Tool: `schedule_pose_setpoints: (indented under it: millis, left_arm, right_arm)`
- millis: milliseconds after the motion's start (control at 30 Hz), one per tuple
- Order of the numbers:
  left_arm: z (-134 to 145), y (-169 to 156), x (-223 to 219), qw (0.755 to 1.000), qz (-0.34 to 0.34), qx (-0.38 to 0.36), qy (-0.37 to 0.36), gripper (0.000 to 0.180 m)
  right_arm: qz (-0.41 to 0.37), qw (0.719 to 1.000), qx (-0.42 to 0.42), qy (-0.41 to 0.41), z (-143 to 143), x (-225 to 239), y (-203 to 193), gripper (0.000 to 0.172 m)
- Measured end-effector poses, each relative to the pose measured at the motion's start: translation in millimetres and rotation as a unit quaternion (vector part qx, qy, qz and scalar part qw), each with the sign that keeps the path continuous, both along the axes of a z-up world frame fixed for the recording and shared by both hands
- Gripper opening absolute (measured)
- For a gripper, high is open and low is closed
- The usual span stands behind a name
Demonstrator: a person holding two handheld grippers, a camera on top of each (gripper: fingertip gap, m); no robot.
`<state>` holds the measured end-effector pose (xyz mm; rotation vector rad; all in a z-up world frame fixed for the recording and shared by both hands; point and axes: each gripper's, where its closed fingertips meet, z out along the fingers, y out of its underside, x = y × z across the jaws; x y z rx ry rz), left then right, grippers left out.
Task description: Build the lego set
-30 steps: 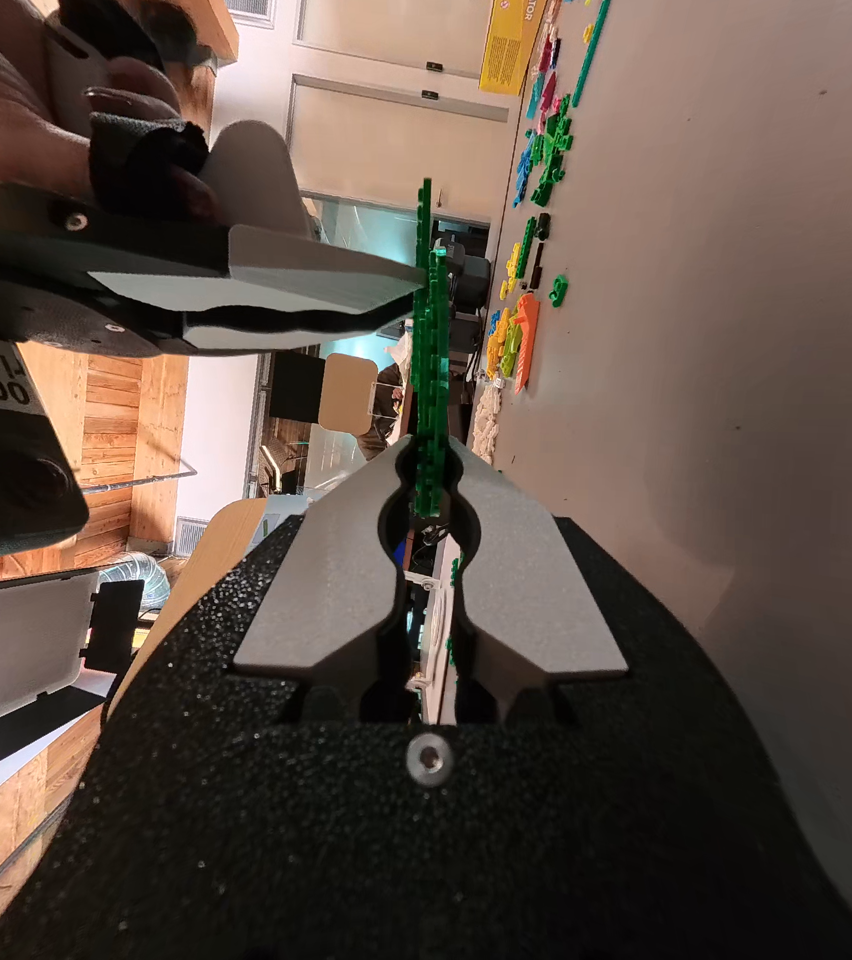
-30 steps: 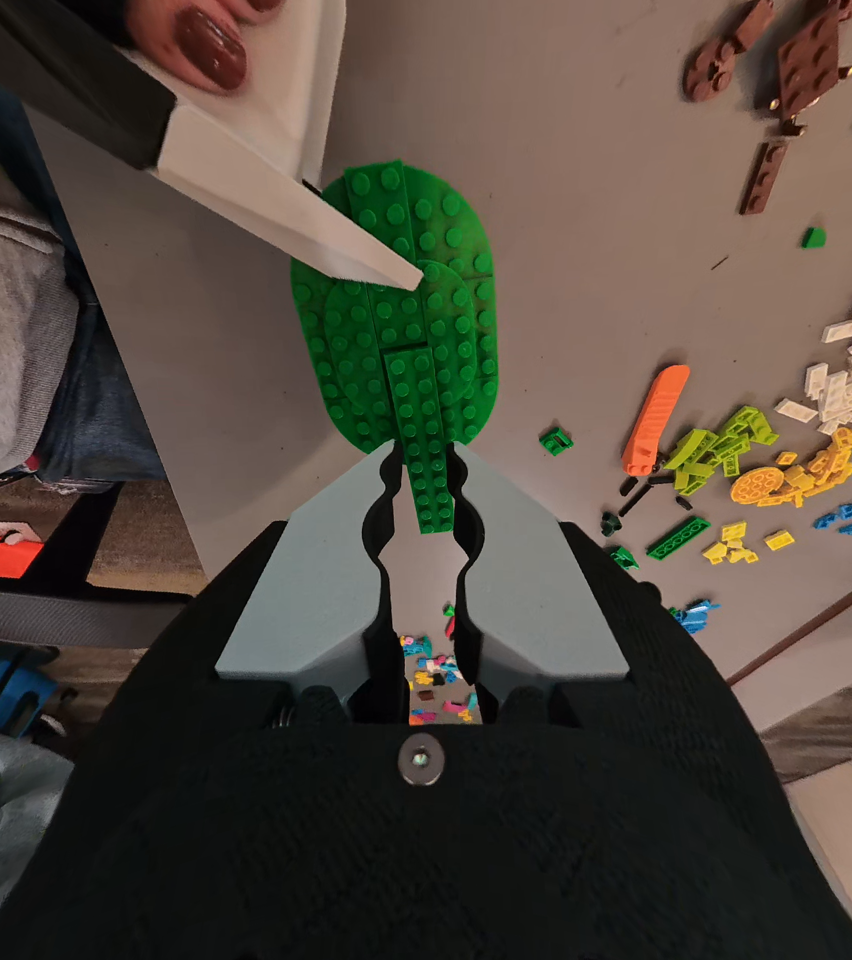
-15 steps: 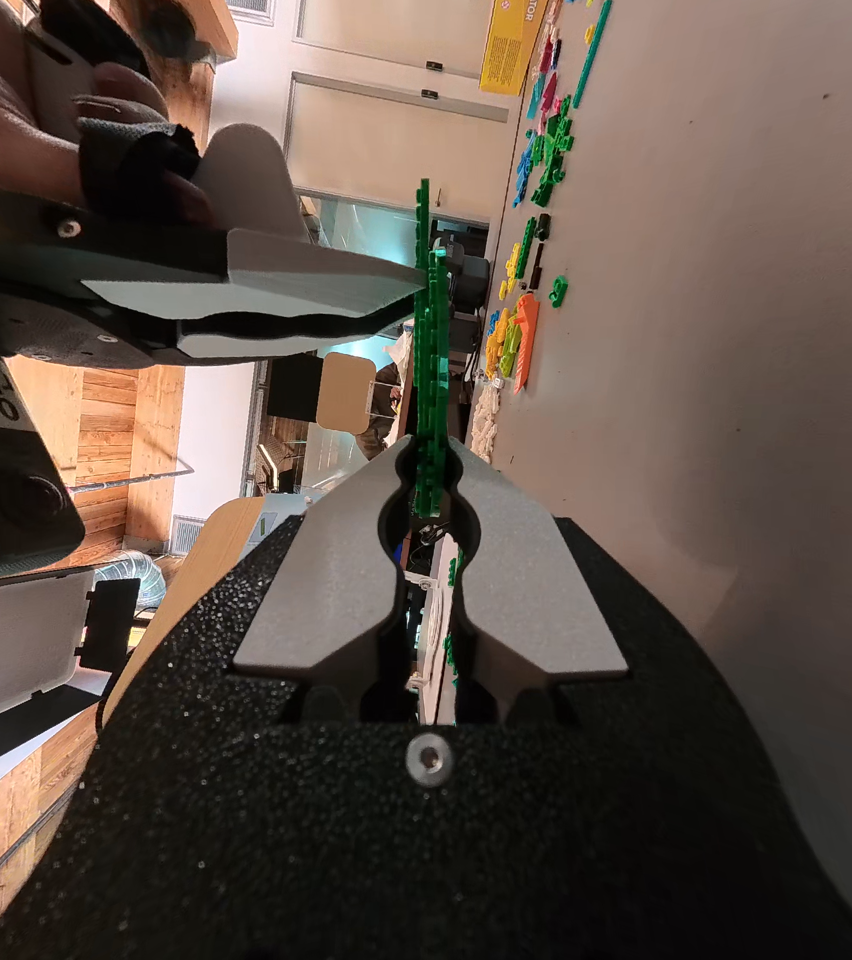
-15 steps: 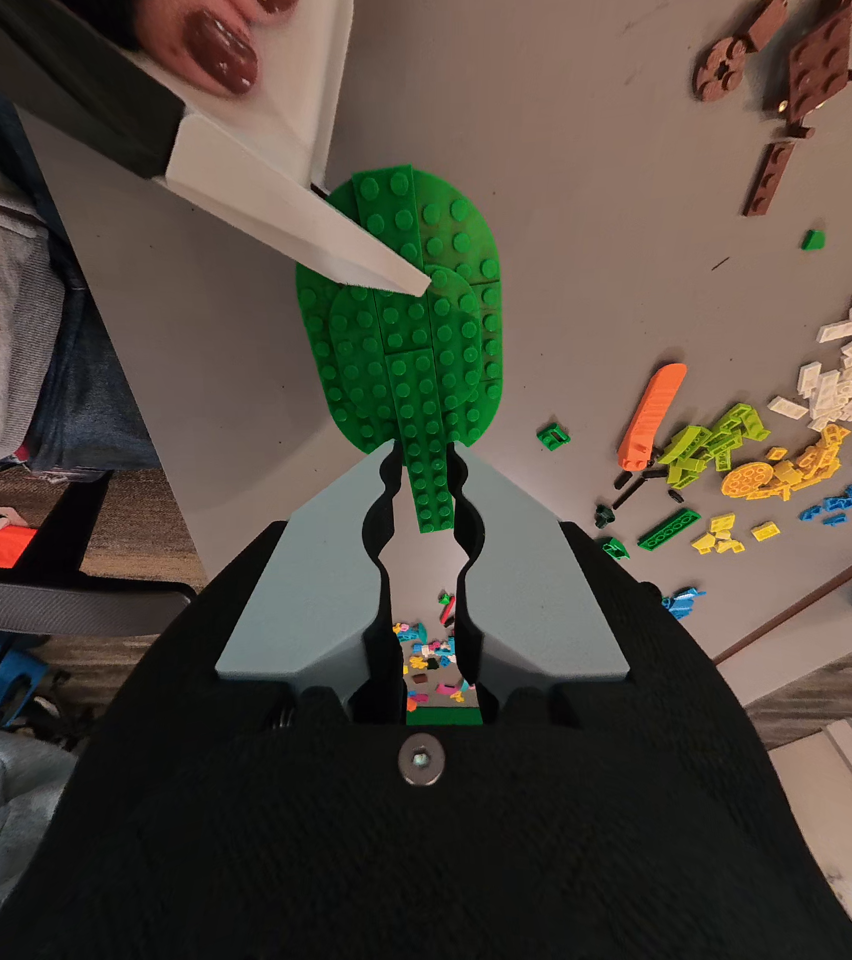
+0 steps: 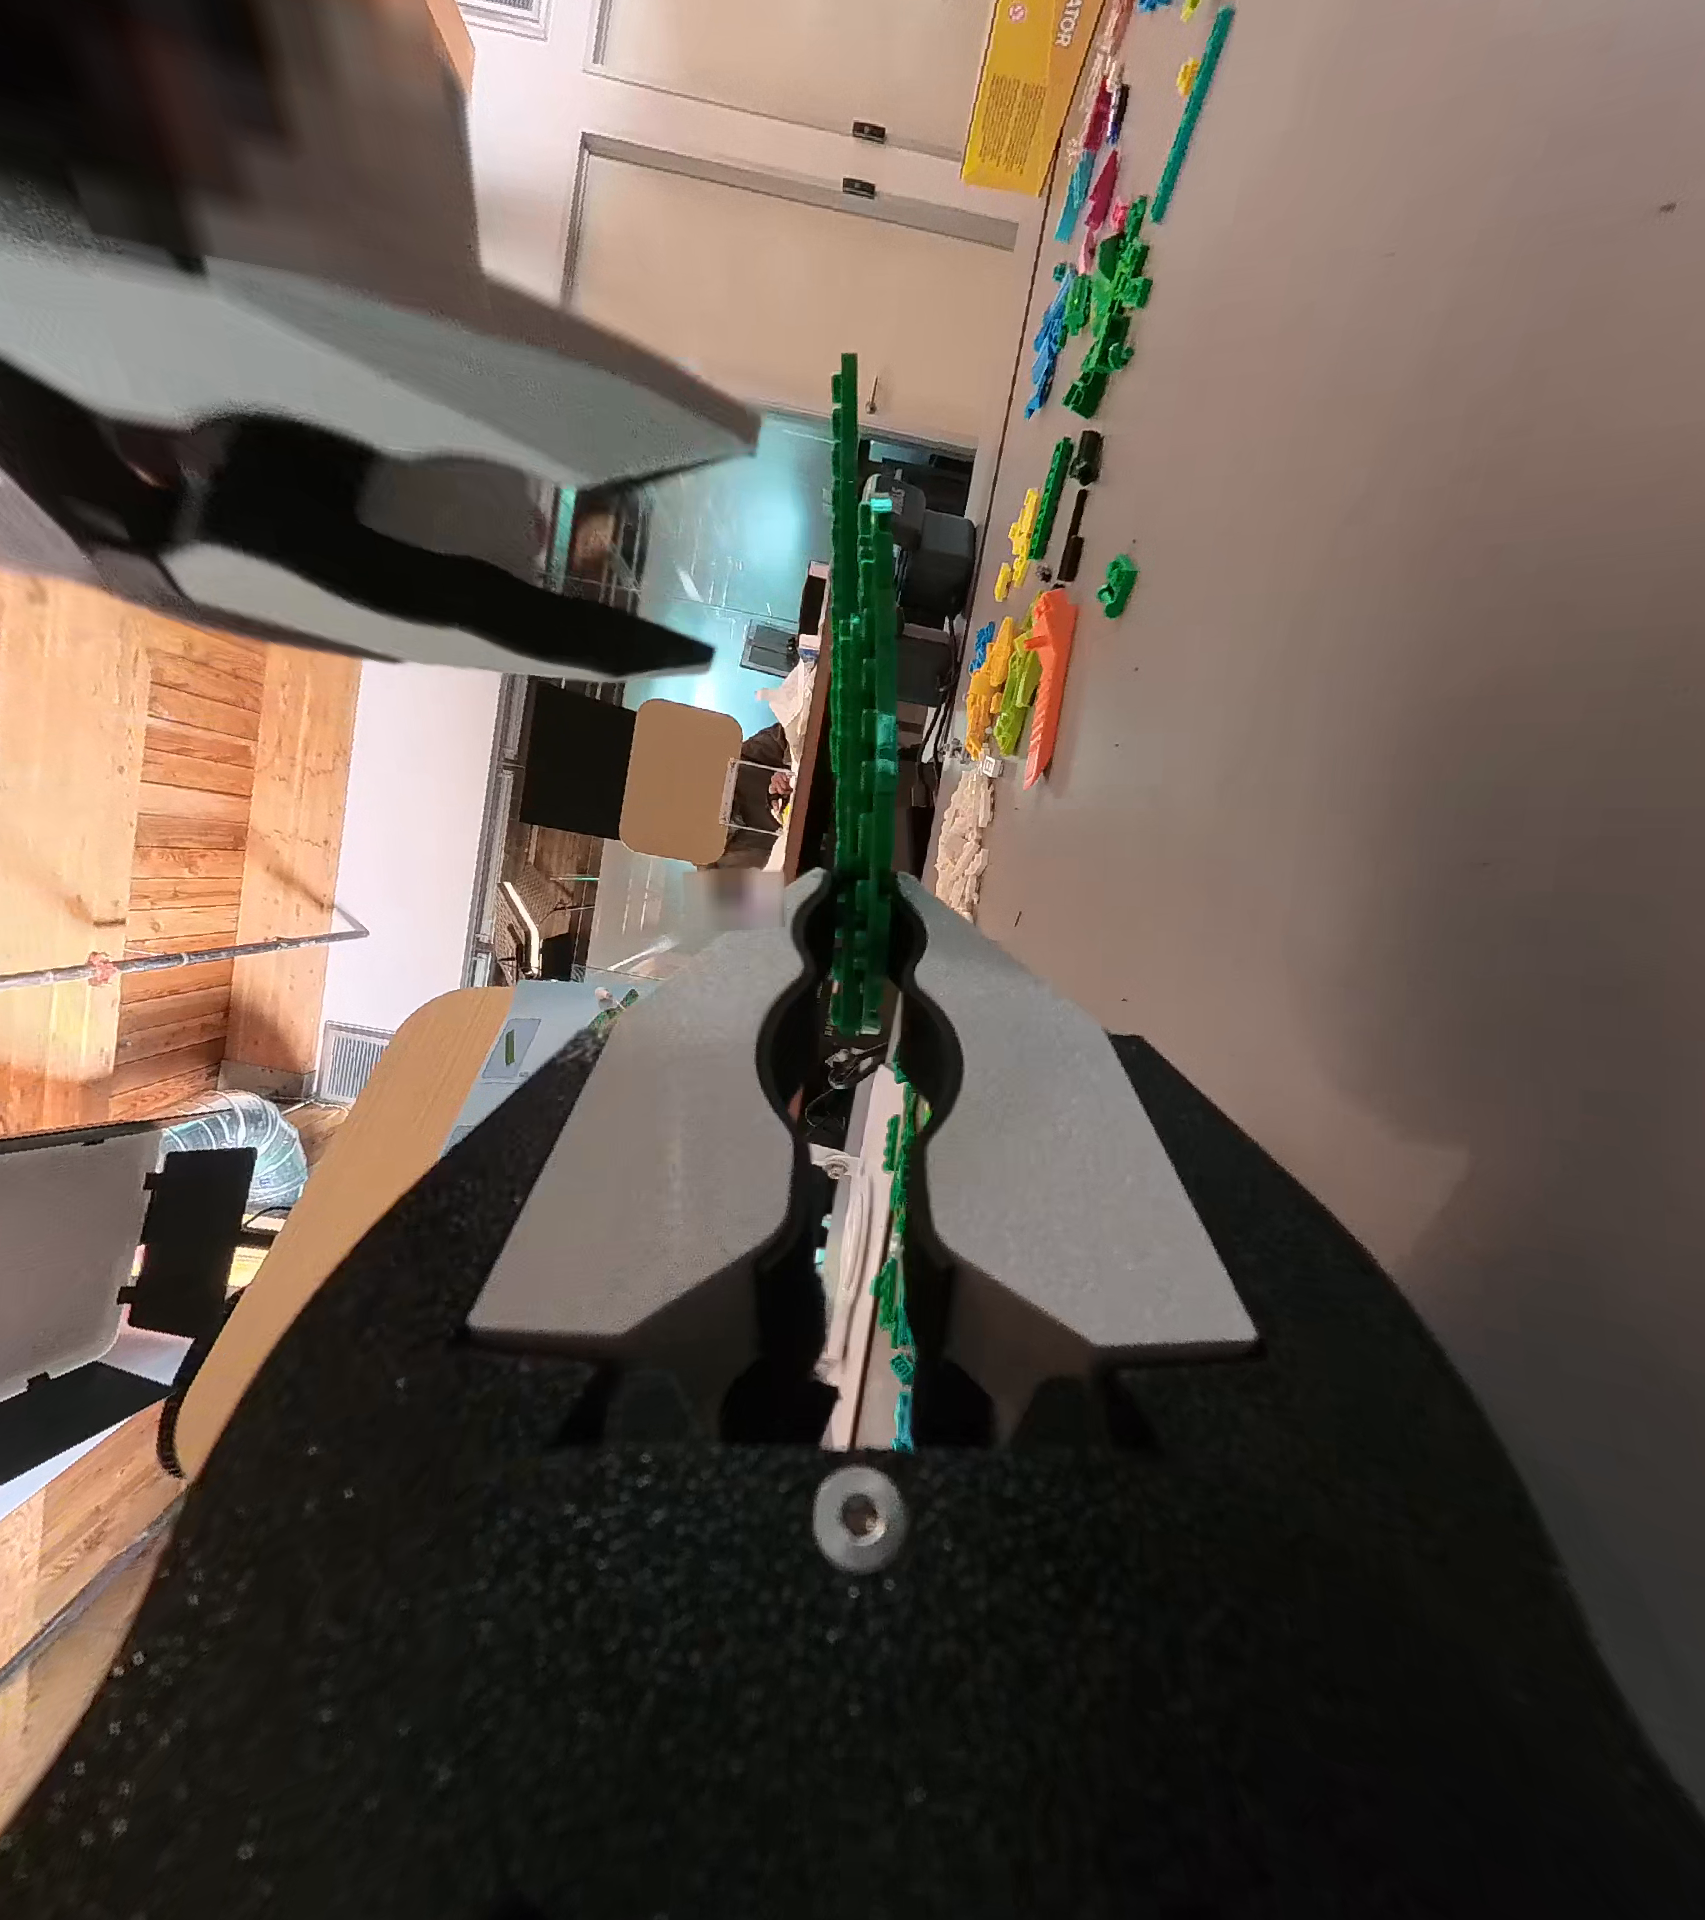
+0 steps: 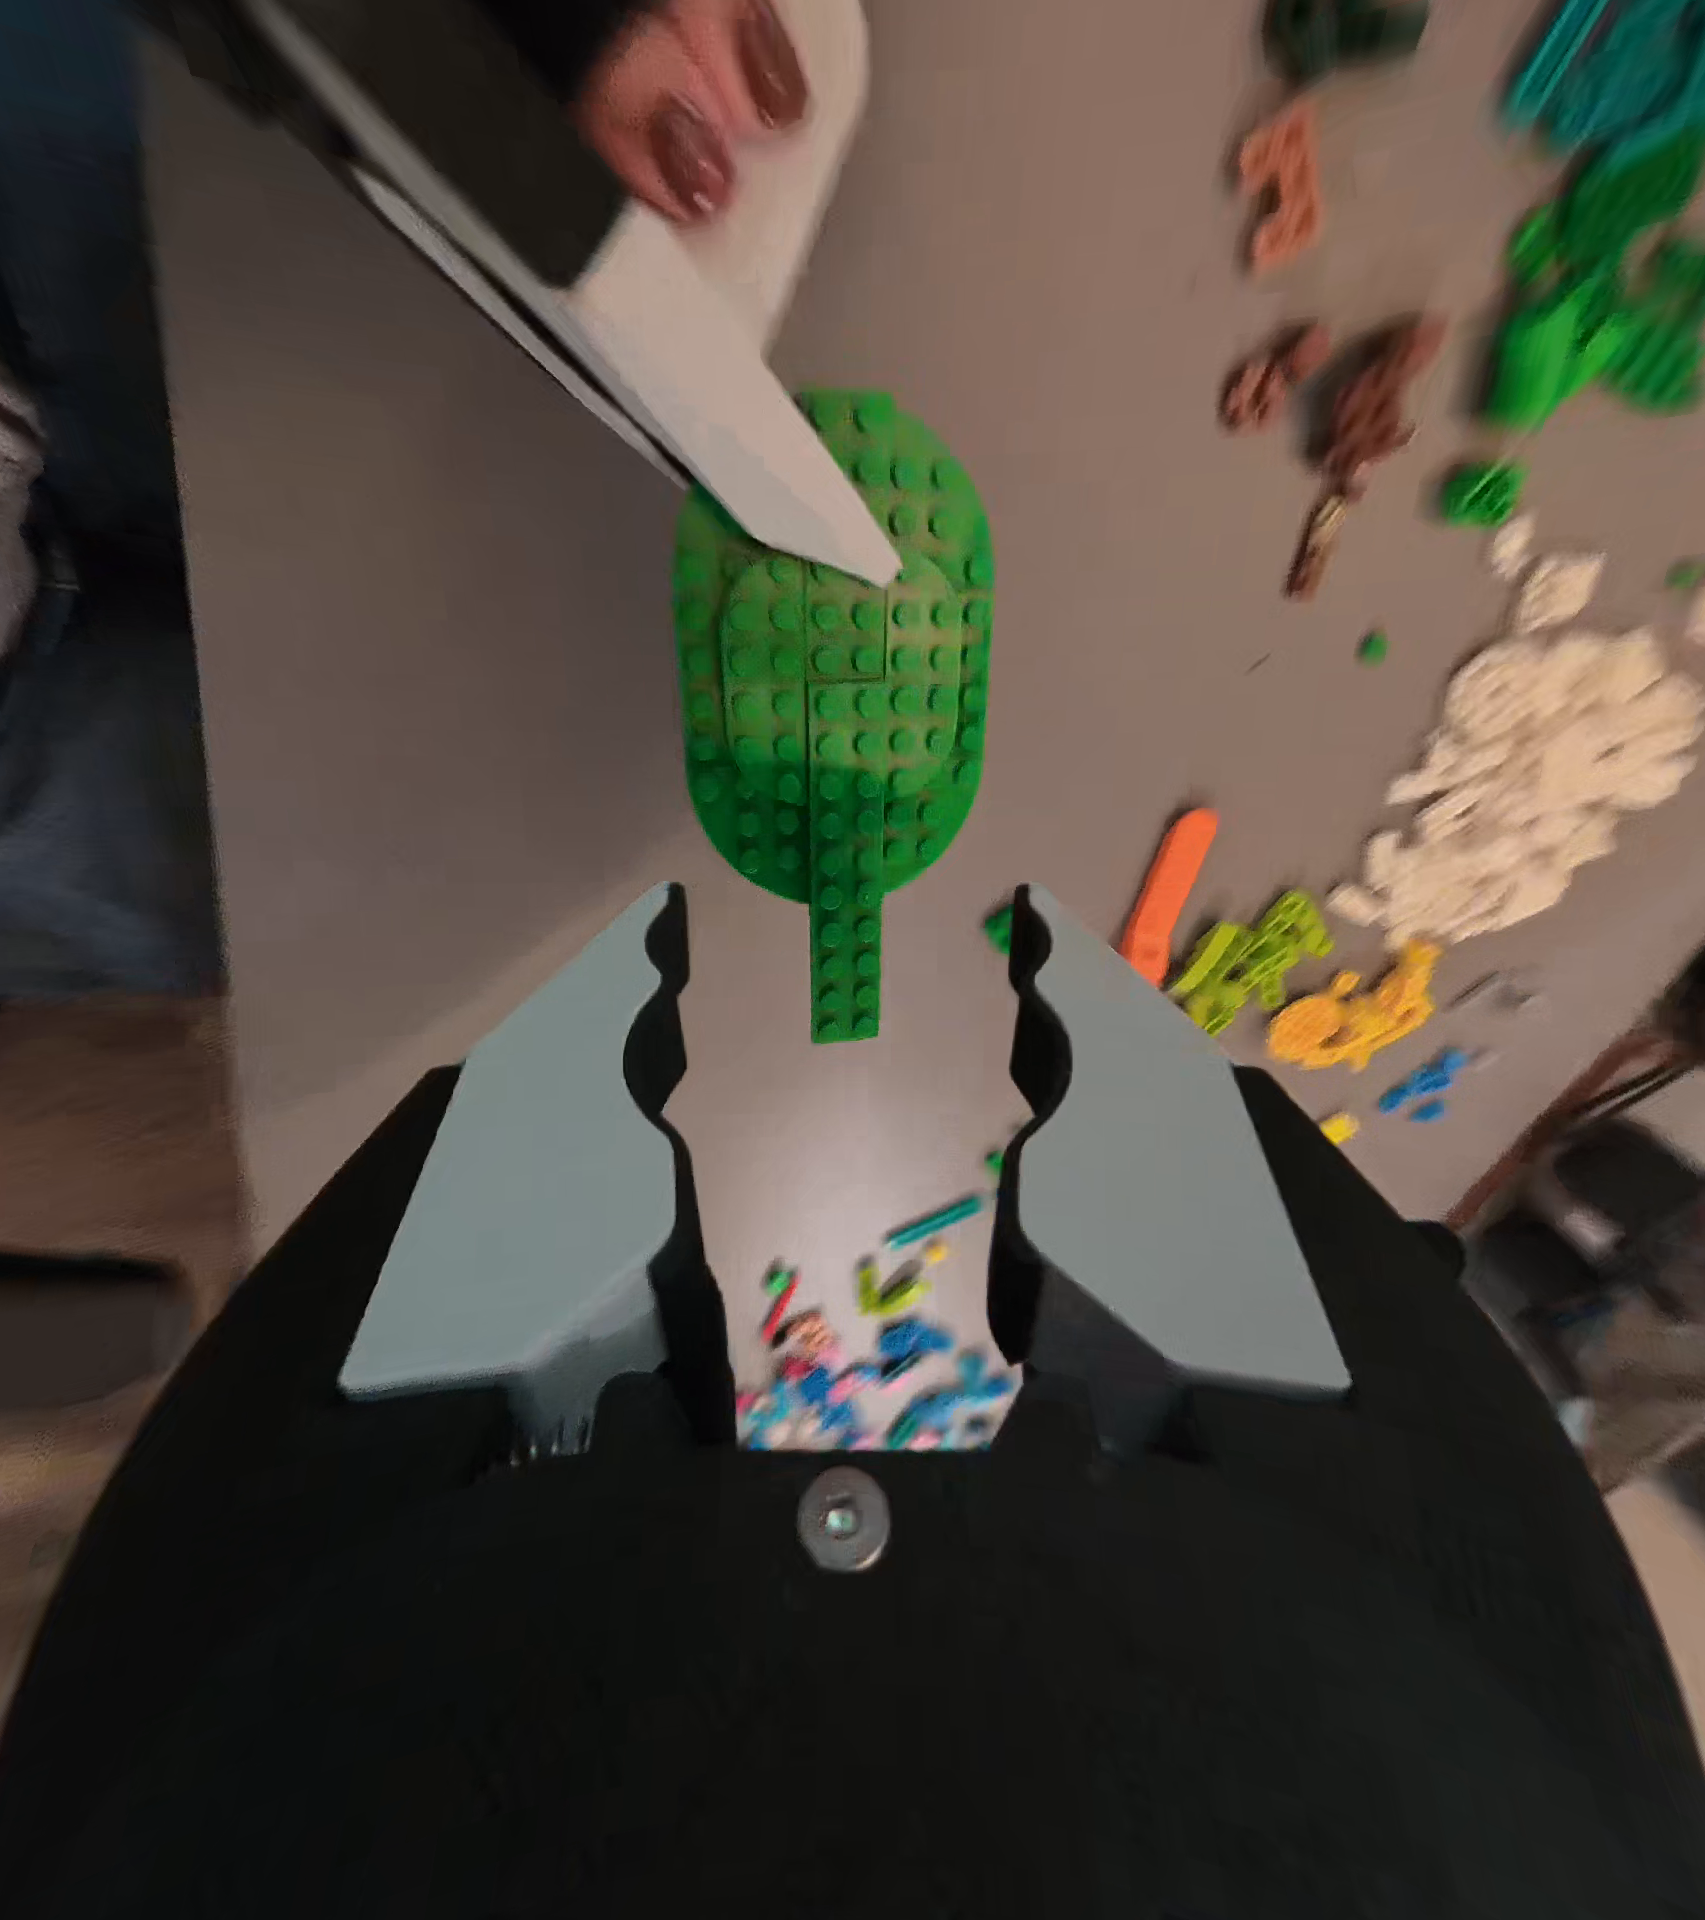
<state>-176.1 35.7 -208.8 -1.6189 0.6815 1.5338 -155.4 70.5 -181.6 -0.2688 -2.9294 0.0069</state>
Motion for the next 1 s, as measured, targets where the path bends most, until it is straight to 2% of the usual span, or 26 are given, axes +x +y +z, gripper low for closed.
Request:
schedule_pose_setpoints:
  millis: [100, 133, 167, 233, 333, 500, 600, 733, 1000]
  left_arm:
    - [0, 0, -1, 1.000, -0.001, 0.005, -0.015, 0.004]
    - [0, -1, -2, 1.000, -0.002, 0.008, -0.022, 0.004]
    - [1, -1, -2, 1.000, -0.002, 0.010, -0.028, 0.005]
    - [1, -1, -3, 0.999, -0.003, 0.012, -0.037, 0.005]
    - [1, -1, -1, 0.999, -0.007, 0.014, -0.042, 0.005]
    - [3, -1, 4, 0.998, -0.019, 0.021, -0.052, 0.006]
    - [2, -1, 3, 0.998, -0.019, 0.020, -0.057, 0.005]
    - [1, 0, 6, 0.997, -0.027, 0.017, -0.065, 0.005]
    - [-1, -1, 7, 0.996, -0.030, 0.015, -0.086, 0.005]
  right_arm:
    - [0.111, 0.983, -0.088, 0.114, 5, 10, -24, 0.067]
    - [0.130, 0.976, -0.100, 0.145, 3, 15, -28, 0.075]
    - [0.142, 0.969, -0.097, 0.178, -1, 16, -27, 0.088]
    - [0.169, 0.952, -0.061, 0.249, -13, 14, -21, 0.094]
    - [0.203, 0.918, 0.001, 0.340, -32, 5, -15, 0.093]
    - [0.235, 0.865, 0.036, 0.442, -36, -10, -18, 0.060]
    - [0.232, 0.858, 0.032, 0.458, -33, -15, -18, 0.045]
    - [0.250, 0.839, 0.040, 0.481, -26, -17, -19, 0.009]
    - [0.263, 0.834, 0.058, 0.482, -28, -16, -20, 0.008]
